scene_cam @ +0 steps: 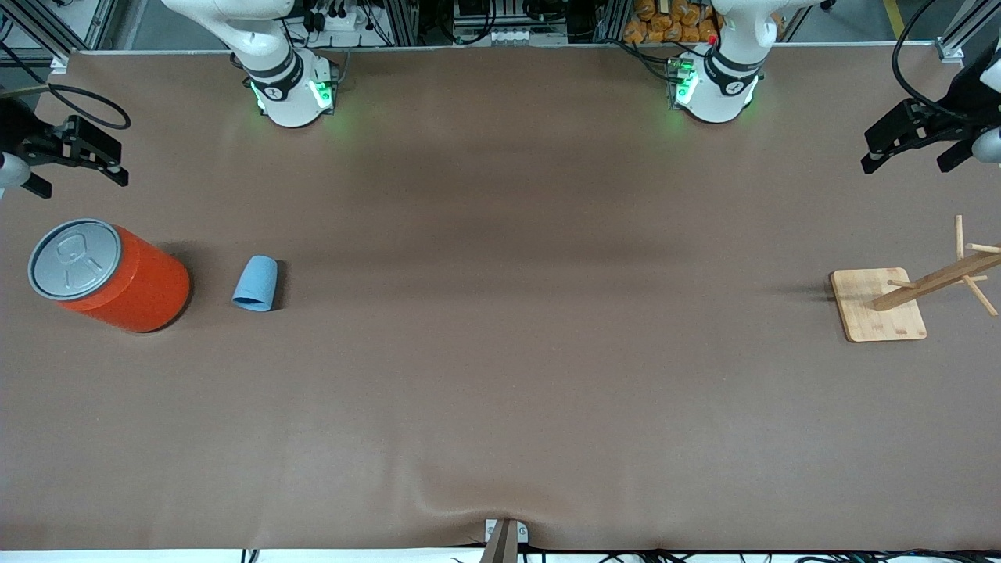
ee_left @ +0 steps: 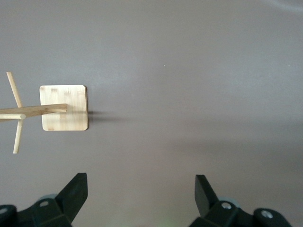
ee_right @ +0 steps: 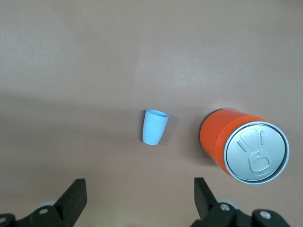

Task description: Flip cup

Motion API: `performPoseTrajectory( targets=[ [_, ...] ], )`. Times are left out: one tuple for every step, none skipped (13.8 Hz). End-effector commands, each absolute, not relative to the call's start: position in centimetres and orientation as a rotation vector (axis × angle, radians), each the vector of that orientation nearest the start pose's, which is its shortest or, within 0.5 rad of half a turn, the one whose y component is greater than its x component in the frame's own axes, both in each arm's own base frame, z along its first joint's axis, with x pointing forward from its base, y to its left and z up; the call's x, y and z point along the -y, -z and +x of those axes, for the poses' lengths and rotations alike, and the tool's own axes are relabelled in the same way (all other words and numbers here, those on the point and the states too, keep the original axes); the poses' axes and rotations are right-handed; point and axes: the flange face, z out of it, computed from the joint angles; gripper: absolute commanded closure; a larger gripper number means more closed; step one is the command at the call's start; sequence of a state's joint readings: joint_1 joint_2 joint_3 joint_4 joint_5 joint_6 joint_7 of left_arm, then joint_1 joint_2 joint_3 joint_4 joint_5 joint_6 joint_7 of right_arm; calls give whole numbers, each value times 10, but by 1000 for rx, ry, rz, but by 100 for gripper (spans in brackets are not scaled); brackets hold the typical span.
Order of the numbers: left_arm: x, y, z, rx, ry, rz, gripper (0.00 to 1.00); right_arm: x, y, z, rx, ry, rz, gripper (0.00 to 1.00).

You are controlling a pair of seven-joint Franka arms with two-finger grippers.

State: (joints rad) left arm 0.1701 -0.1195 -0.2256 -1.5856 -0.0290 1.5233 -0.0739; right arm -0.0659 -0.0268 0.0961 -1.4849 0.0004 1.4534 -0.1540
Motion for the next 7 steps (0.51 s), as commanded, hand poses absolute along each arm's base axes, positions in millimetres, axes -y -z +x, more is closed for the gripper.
performPoseTrajectory(
  targets=[
    [40,-679,512,10,60,-3125,0,-18,-673,535,313,-14,-3121,0],
    [39,-676,514,12,52,-3126,0,-19,-674,534,316,-14,-3121,0],
    [40,-677,515,10,55,-3127,0,-20,-674,534,318,-16,-3120,0],
    [39,-678,515,15,60,-3126,0,-19,-674,534,316,-14,-3121,0],
    [40,-679,515,18,63,-3121,0,-19,-674,534,316,-14,-3121,0],
    [39,-679,515,13,65,-3092,0,-19,-671,536,316,-23,-3120,0],
    [39,-679,515,3,67,-3075,0,-17,-671,536,311,-24,-3122,0]
  ],
)
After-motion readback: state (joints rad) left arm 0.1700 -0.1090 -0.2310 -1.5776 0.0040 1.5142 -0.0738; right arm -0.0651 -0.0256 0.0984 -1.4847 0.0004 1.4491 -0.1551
